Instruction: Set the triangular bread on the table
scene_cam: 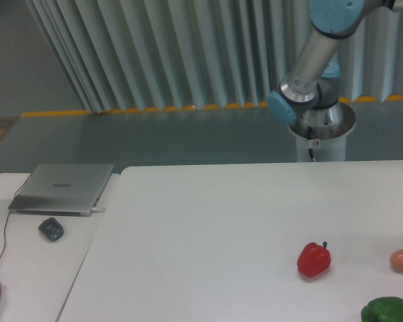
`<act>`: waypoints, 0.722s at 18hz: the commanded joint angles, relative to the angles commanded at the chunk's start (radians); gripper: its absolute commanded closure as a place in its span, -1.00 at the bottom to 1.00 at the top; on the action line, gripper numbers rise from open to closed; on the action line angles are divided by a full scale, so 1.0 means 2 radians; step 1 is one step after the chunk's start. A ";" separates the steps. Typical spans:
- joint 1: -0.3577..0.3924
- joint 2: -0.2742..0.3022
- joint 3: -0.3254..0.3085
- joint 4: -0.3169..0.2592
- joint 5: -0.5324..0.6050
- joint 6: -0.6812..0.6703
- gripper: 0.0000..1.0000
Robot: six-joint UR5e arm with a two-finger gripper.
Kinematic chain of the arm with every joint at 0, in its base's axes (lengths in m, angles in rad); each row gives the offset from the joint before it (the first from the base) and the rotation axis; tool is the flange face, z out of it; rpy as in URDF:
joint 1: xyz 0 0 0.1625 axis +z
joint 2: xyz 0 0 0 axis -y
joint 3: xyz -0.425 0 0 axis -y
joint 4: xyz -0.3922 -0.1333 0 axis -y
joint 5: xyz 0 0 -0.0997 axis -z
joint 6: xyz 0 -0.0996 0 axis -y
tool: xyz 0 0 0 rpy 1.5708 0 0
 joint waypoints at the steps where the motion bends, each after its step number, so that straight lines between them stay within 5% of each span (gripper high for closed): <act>1: -0.012 0.020 -0.007 -0.024 -0.008 -0.019 1.00; 6: -0.055 0.094 -0.081 -0.035 -0.054 -0.083 1.00; 13: -0.153 0.117 -0.117 -0.032 0.004 -0.151 1.00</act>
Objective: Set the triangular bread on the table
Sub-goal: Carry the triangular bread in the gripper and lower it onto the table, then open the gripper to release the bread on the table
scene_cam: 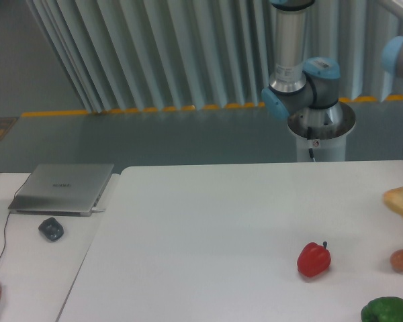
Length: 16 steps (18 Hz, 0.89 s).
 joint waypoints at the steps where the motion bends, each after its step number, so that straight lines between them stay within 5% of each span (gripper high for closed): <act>1: -0.012 0.005 -0.007 -0.001 0.018 -0.002 1.00; 8: -0.053 0.033 -0.058 0.001 0.067 0.000 1.00; 12: -0.054 0.028 -0.060 0.002 0.066 0.001 -0.32; 13: -0.055 0.028 -0.060 0.002 0.065 0.002 -0.93; 16: -0.054 0.029 -0.055 0.003 0.067 0.002 -1.00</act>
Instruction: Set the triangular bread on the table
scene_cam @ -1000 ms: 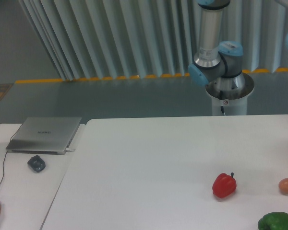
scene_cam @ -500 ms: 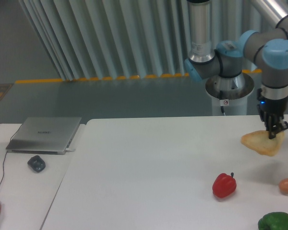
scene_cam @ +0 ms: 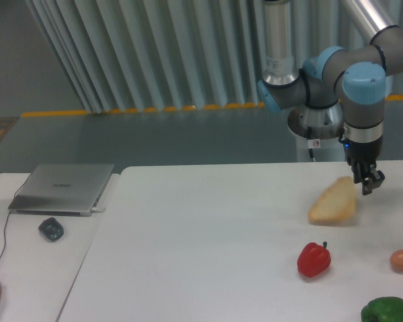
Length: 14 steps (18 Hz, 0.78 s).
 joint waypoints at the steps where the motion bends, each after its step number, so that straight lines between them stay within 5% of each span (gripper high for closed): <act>1: 0.002 0.000 0.003 -0.001 -0.002 0.003 -1.00; 9: 0.019 -0.031 0.065 -0.008 -0.002 -0.006 -1.00; 14: 0.051 -0.070 0.134 -0.044 -0.007 0.138 -1.00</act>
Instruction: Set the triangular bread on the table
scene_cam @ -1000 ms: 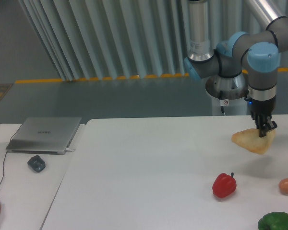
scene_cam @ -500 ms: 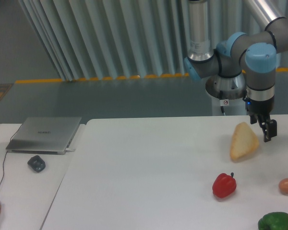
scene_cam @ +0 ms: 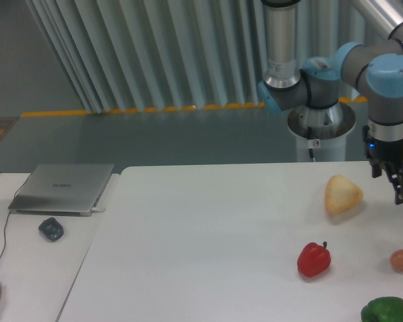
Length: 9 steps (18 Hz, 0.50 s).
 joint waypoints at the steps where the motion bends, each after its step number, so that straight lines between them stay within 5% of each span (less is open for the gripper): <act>1: 0.008 -0.007 0.006 -0.003 -0.003 0.019 -1.00; 4: 0.025 -0.012 0.012 -0.004 -0.027 0.091 -1.00; 9: 0.027 -0.025 0.014 -0.001 -0.037 0.105 -1.00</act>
